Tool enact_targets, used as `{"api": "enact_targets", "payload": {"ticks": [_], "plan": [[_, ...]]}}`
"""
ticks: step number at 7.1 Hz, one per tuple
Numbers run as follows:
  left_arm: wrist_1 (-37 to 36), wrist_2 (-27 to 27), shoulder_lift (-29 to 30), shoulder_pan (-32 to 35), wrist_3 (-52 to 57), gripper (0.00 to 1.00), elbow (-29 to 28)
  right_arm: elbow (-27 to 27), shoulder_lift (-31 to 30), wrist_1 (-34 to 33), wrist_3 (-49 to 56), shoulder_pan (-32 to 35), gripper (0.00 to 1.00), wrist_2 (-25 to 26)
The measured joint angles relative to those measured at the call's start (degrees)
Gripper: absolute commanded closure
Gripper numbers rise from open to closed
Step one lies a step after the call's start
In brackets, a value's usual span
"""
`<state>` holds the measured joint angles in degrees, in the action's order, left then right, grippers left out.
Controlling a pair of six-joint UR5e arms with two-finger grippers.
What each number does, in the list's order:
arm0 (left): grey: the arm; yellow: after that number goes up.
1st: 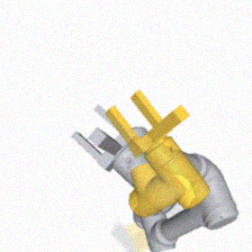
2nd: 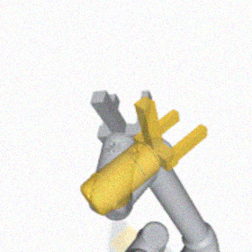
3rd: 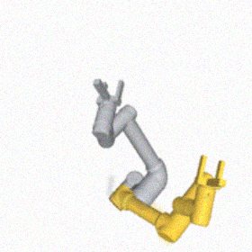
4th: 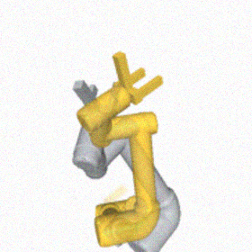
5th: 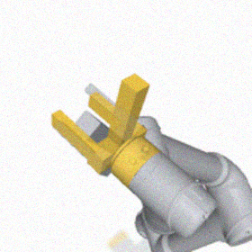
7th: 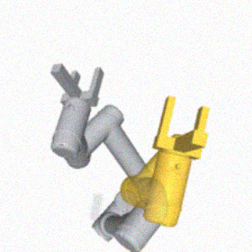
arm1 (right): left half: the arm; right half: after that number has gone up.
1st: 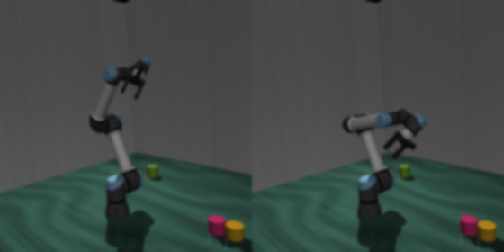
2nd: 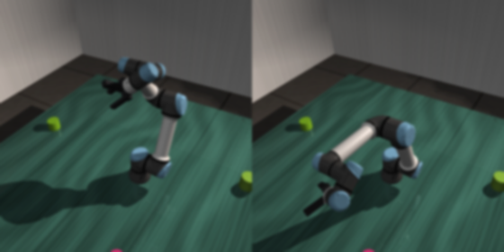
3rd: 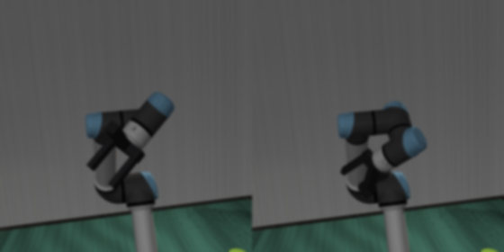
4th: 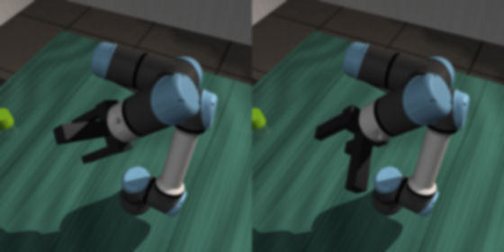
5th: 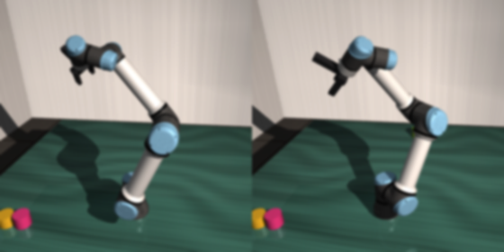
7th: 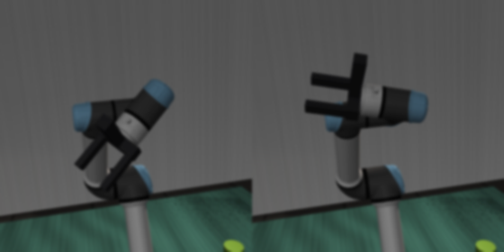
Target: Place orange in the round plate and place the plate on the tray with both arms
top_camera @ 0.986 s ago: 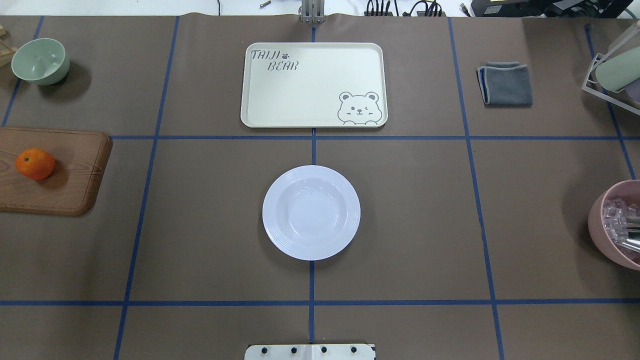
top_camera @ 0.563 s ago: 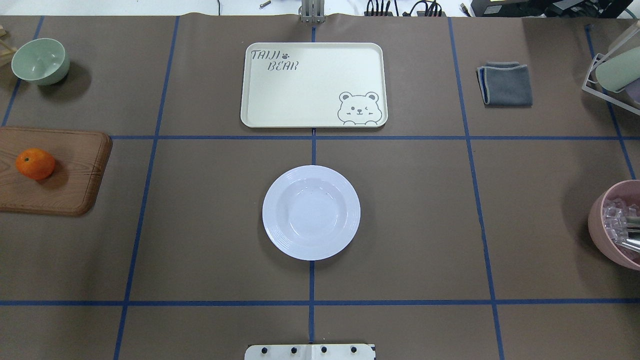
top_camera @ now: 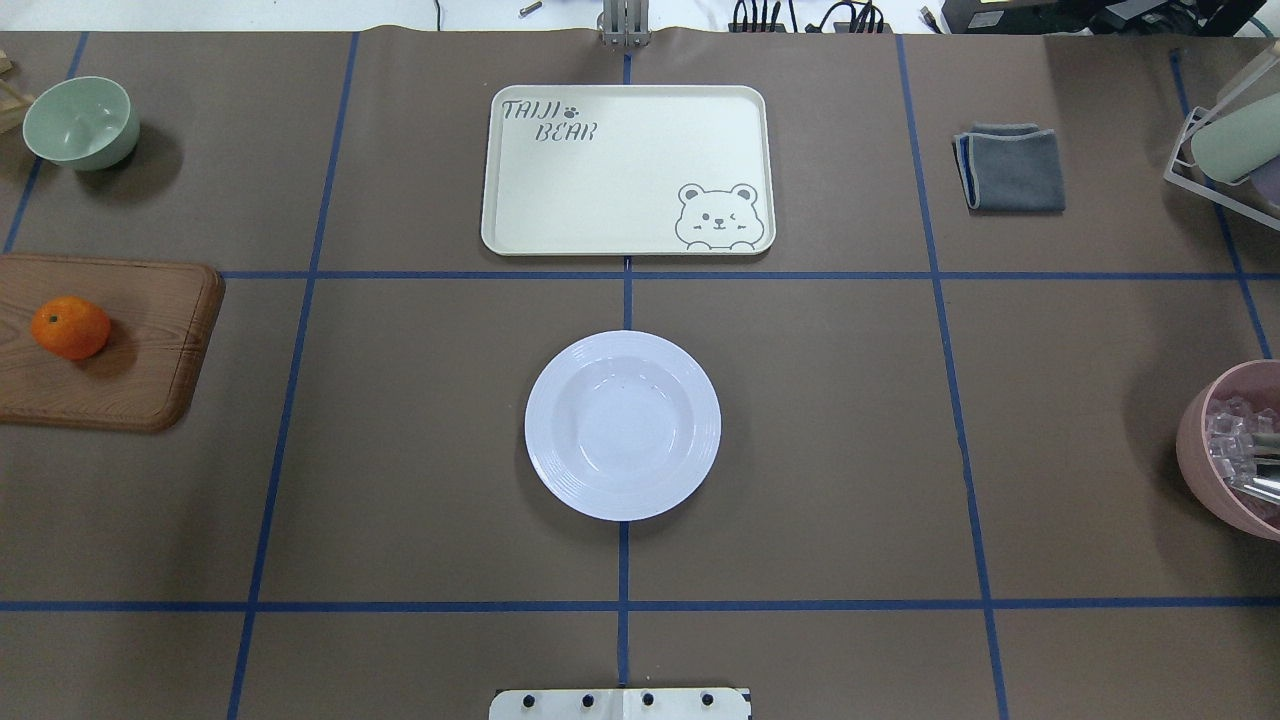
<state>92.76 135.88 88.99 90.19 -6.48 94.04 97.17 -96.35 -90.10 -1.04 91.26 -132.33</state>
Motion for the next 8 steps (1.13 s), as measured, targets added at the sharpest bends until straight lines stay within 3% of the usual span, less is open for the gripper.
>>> {"api": "enact_targets", "payload": {"ticks": [3, 8], "plan": [[0.0, -0.2, 2.7, -4.6, -2.2, 0.01, 0.2, -0.6, 0.2, 0.3, 0.1, -0.4, 0.00, 0.1], [2.9, -0.7, 3.6, -13.7, -16.6, 0.01, 2.1, -1.3, 0.1, 0.6, -0.1, -0.4, 0.00, -0.1]]}}
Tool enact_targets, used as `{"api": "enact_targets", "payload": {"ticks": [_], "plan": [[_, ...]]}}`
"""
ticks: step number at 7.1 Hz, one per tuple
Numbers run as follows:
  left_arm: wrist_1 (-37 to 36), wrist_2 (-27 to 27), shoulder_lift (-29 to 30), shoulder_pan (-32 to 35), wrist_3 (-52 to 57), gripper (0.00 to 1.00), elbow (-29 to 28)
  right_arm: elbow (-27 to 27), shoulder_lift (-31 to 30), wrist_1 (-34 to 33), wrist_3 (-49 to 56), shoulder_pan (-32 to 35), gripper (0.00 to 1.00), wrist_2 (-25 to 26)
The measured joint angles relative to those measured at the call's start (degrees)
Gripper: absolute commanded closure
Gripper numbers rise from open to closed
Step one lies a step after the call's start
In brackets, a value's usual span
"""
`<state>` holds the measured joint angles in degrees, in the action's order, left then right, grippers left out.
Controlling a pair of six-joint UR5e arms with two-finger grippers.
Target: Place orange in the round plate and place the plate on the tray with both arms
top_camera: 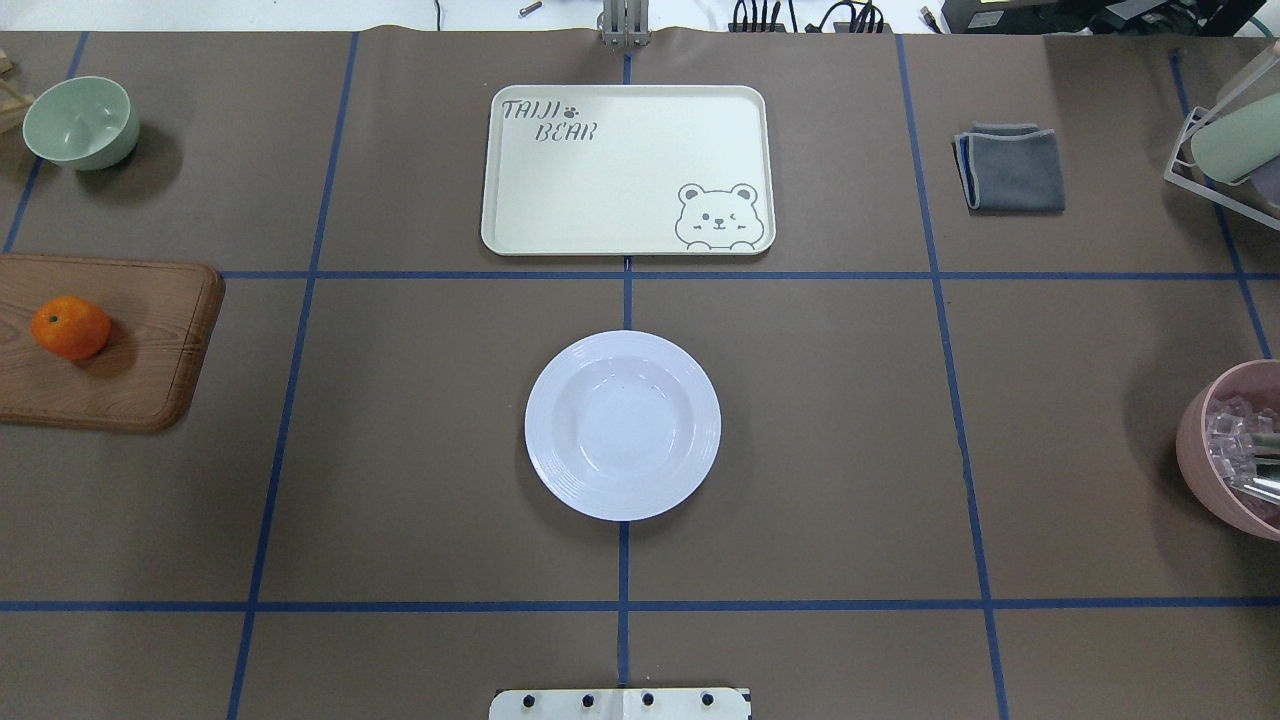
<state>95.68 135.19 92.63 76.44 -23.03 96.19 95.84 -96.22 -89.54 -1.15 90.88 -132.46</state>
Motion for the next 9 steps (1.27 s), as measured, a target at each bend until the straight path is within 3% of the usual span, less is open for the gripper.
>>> {"api": "enact_targets", "payload": {"ticks": [4, 9], "plan": [[1.3, -3.2, 0.1, -4.9, -3.8, 0.01, -0.1, 0.0, 0.2, -0.1, -0.1, 0.0, 0.00, -0.9], [7.8, -4.3, 2.6, -8.4, -4.3, 0.01, -7.1, 0.4, 0.2, -0.1, 0.0, 0.0, 0.00, -3.7]]}}
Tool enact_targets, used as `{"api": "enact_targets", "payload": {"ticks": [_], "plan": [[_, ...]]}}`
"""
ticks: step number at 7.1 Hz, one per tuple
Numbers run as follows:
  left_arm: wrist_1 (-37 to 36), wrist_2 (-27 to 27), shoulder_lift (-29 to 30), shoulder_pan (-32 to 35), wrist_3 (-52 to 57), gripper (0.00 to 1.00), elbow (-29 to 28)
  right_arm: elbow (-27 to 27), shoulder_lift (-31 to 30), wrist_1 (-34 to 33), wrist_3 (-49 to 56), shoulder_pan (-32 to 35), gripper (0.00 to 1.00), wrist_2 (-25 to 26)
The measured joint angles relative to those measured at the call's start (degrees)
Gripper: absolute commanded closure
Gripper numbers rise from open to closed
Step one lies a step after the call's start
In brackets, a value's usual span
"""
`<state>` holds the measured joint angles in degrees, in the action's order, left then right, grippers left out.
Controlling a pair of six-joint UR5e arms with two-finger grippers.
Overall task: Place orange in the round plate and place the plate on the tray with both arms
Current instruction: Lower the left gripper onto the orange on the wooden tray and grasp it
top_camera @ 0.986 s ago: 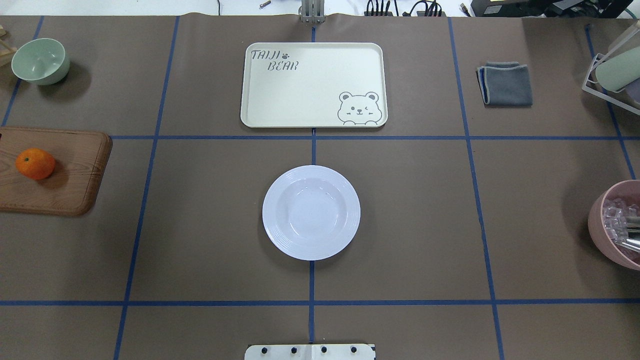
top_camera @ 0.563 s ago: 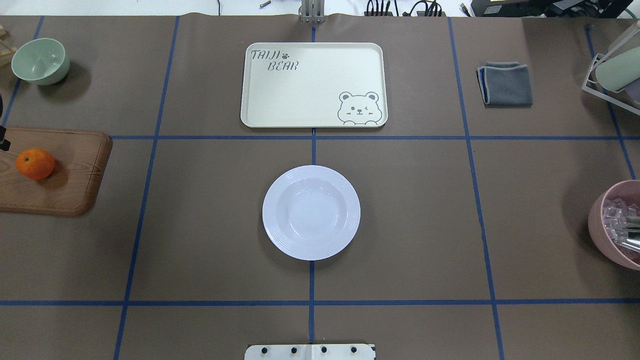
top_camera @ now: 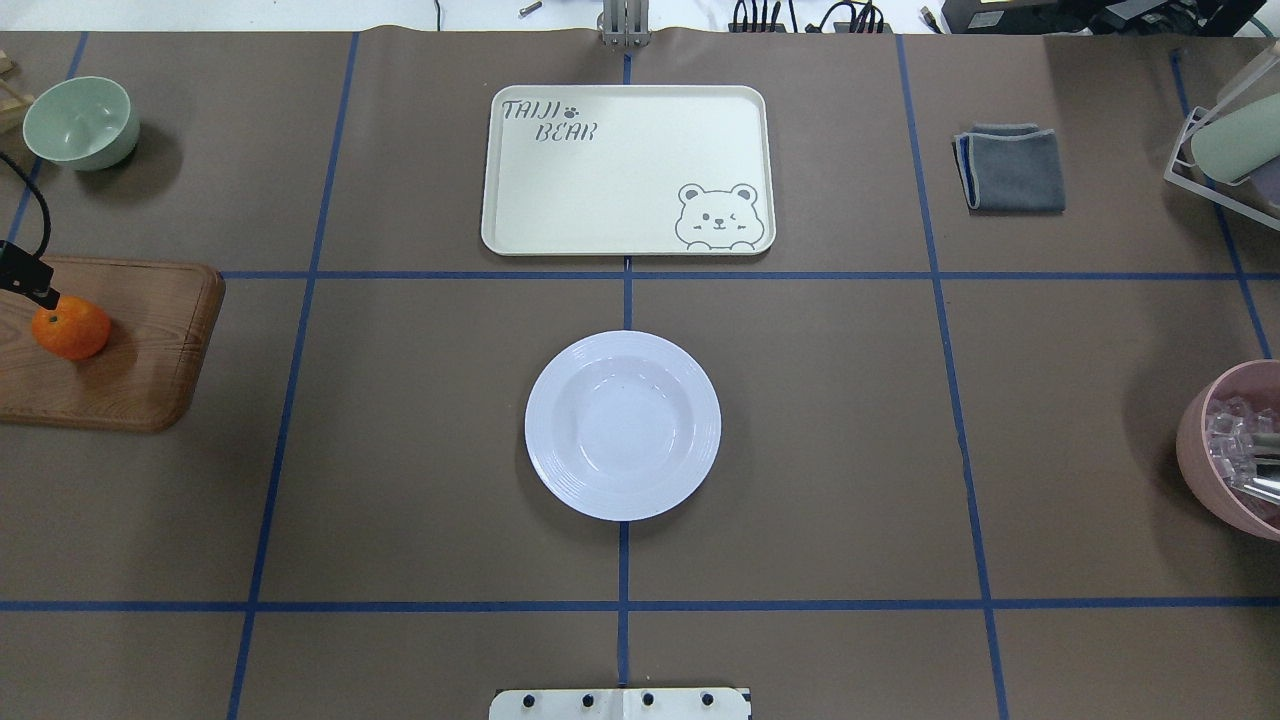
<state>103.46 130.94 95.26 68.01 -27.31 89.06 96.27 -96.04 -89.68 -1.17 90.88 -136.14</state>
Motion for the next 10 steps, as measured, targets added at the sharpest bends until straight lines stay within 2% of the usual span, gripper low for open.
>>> {"api": "enact_targets", "payload": {"ticks": [10], "plan": [[5.5, -0.2, 2.3, -4.0, 0.7, 0.01, -7.0, -0.6, 0.1, -0.5, -0.2, 0.0, 0.00, -1.7]]}}
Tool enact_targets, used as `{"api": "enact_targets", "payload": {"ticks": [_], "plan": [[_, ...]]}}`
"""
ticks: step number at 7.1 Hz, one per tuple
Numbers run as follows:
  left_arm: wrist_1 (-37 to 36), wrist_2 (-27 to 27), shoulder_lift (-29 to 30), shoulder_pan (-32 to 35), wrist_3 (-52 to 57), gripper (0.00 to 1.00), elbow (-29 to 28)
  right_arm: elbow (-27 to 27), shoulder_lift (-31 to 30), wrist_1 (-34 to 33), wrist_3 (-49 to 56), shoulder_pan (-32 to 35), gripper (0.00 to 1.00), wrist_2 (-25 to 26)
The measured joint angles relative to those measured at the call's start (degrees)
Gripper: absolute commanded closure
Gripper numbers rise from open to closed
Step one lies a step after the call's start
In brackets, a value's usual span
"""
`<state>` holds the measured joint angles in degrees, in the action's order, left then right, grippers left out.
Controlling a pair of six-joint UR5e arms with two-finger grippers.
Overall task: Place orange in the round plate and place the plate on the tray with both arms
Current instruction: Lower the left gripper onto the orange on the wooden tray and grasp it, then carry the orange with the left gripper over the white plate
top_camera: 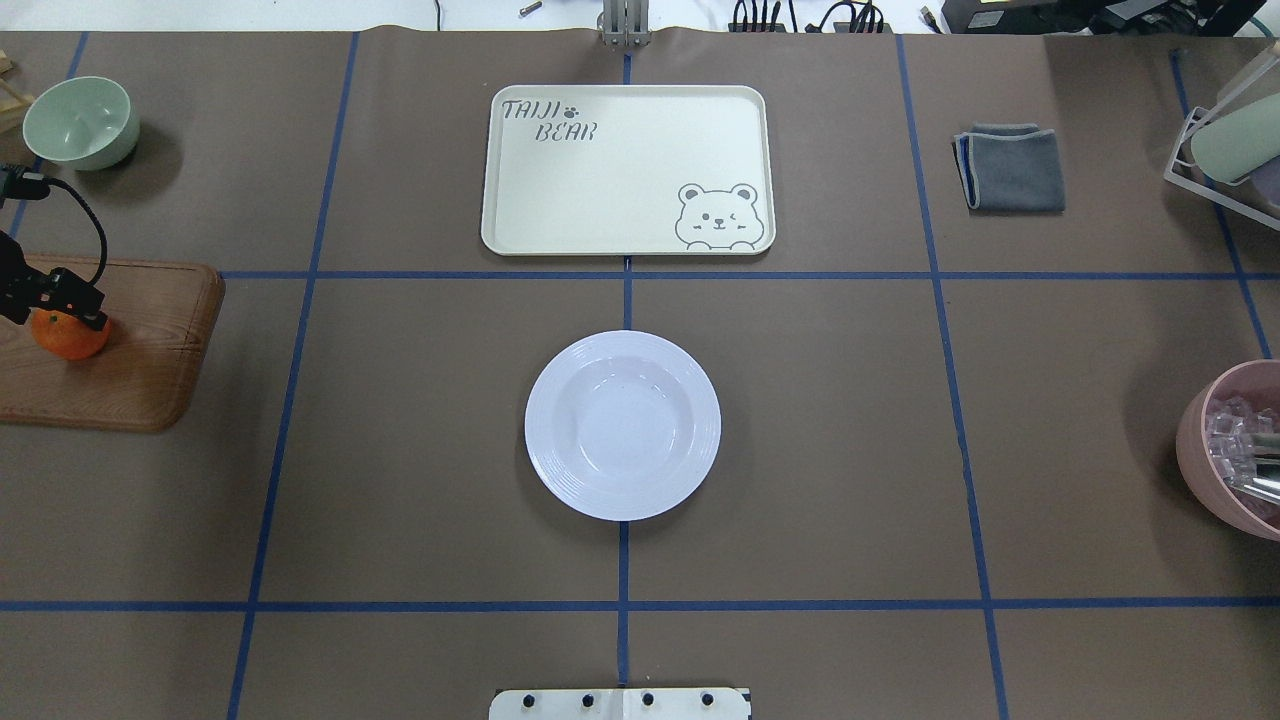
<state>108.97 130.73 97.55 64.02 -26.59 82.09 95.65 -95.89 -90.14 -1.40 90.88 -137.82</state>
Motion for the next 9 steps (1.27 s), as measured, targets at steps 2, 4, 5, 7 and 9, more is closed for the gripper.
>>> {"api": "enact_targets", "payload": {"ticks": [2, 4, 5, 7, 9], "plan": [[0.0, 0.2, 0.0, -0.1, -0.1, 0.01, 0.1, -0.1, 0.0, 0.0, 0.0, 0.0, 0.00, -0.9], [0.0, 0.3, 0.0, -0.6, -0.1, 0.03, 0.1, 0.0, 0.0, -0.1, 0.0, 0.0, 0.00, -1.2], [0.0, 0.3, 0.0, -0.9, 0.0, 0.23, 0.1, 0.1, -0.1, -0.1, 0.0, 0.0, 0.00, -1.5], [-0.3, 0.3, 0.5, -1.6, -0.1, 0.97, 0.0, 0.3, -0.2, 0.0, 0.0, 0.0, 0.00, -2.1], [-1.1, 1.1, 0.3, -1.7, -0.1, 1.00, 1.4, 0.6, -0.3, 0.0, -0.1, 0.1, 0.00, -2.7]]}}
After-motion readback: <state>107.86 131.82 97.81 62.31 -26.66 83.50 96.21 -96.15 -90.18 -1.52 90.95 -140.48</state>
